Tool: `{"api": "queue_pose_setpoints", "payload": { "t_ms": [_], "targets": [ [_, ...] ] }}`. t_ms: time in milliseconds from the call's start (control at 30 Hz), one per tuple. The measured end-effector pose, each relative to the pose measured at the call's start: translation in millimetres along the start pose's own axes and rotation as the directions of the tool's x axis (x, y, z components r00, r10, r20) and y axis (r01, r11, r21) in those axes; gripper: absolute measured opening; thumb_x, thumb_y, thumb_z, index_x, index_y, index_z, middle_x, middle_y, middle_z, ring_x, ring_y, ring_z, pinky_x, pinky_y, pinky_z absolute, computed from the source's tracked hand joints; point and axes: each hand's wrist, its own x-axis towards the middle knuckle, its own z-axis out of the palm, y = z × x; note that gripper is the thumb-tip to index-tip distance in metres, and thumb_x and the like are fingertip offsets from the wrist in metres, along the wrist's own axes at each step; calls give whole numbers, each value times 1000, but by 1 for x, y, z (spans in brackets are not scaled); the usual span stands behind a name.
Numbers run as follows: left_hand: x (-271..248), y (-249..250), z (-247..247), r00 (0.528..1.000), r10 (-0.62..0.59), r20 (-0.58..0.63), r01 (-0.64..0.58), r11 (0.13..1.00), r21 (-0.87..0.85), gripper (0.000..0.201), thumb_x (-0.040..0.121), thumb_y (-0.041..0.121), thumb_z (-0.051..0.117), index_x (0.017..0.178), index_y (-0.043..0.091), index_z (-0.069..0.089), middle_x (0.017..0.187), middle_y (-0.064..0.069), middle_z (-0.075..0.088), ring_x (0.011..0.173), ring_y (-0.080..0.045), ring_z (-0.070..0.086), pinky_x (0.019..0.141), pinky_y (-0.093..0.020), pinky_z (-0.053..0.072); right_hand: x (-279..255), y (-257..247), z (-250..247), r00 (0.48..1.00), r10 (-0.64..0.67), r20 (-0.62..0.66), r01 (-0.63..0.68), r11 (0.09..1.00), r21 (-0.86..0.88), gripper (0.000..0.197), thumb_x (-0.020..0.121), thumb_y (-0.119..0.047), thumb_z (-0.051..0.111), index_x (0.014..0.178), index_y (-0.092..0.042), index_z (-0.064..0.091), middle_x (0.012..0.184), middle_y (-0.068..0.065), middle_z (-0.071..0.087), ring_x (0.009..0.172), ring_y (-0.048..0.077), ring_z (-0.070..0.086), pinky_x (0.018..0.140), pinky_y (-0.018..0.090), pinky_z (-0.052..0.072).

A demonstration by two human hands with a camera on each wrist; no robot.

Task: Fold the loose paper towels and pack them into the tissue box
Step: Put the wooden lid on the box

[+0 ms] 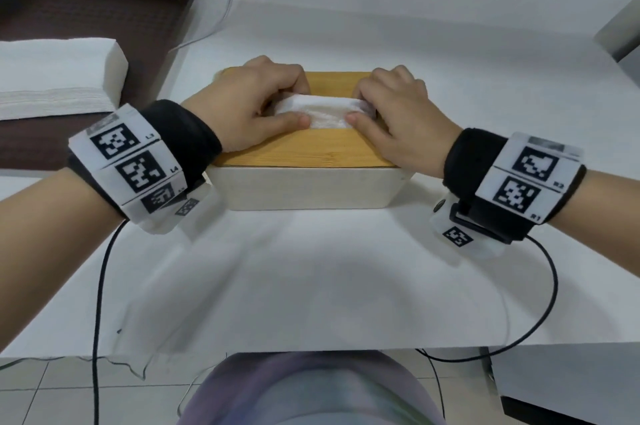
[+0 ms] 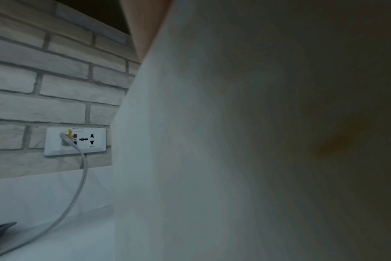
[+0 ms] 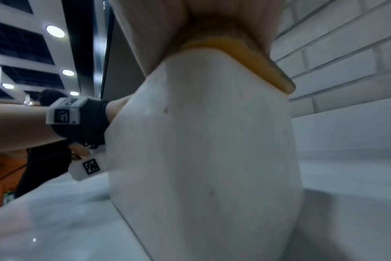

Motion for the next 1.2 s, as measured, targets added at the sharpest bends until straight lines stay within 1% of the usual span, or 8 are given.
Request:
{"api": "queue_pose_setpoints", "payload": {
  "t_ms": [67, 233, 367, 467, 567, 733, 967, 1200],
  "targets": [
    [-2, 1, 2, 995, 47, -85, -47, 999, 1, 41, 76, 54, 44, 93, 19, 56, 78, 17, 47, 78, -1, 36, 70, -8, 31, -2, 0, 2, 999, 17, -37, -15, 999, 35, 17, 94, -25, 44, 95, -10, 50, 90, -1, 36, 89, 16, 27, 76, 23, 16],
    [-12, -6, 8, 985, 28, -170, -13, 996, 86, 46, 78, 53, 44, 93, 13, 59, 87, 1, 50, 87, -13, 39, 74, -18, 25, -3, -1, 3, 993, 107, -43, -106, 994, 9, 18, 97, -28, 41, 103, -13, 49, 94, -4, 35, 93, 14, 28, 78, 28, 17],
    [-13, -8, 11, 965, -86, -247, 96, 995, 29, 39, 76, 55, 41, 86, 18, 50, 103, -8, 52, 100, -23, 45, 91, -25, 31, -1, -1, 6, 975, 220, -42, -218, 975, 49, 20, 95, -34, 42, 106, -20, 51, 121, -1, 39, 123, 20, 30, 106, 48, 20],
    [-13, -10, 9, 935, -159, -317, 130, 985, -110, 30, 69, 55, 52, 74, 26, 51, 114, -1, 55, 104, -6, 47, 89, 2, 24, 1, -1, 6, 974, 228, 9, -227, 965, 135, 21, 96, -33, 42, 109, -18, 50, 142, 10, 33, 136, 23, 24, 108, 36, 25],
    [-15, -12, 3, 925, -225, -307, 162, 963, -216, 25, 57, 60, 58, 68, 39, 49, 116, 10, 51, 101, 8, 45, 85, 8, 22, 2, -4, 7, 968, 249, 35, -252, 950, 187, 14, 96, -32, 42, 101, -21, 48, 133, 12, 38, 140, 25, 19, 99, 29, 26],
    [-18, -14, 1, 949, -195, -249, 173, 979, -109, 39, 63, 58, 55, 83, 24, 54, 113, 4, 55, 108, -9, 48, 87, -4, 28, 4, -2, 5, 952, 285, 113, -297, 949, 106, 17, 95, -38, 42, 98, -24, 50, 138, 18, 36, 138, 28, 19, 108, 41, 25],
    [-16, -12, 5, 943, -142, -301, 120, 989, -89, 31, 87, 36, 51, 103, 10, 54, 114, -5, 60, 105, -17, 52, 79, -5, 32, 1, 0, 6, 968, 243, 57, -249, 940, 235, 20, 92, -34, 51, 106, -22, 56, 135, 10, 38, 135, 20, 16, 86, 15, 13],
    [-18, -15, 1, 926, -266, -268, 155, 915, -373, 21, 64, 45, 69, 74, 35, 53, 106, 15, 56, 97, 12, 52, 87, 3, 31, 1, 4, 21, 972, 236, 3, -232, 952, 197, 18, 87, -46, 41, 95, -32, 48, 109, 4, 44, 129, 28, 30, 92, 24, 19]
  ]
}}
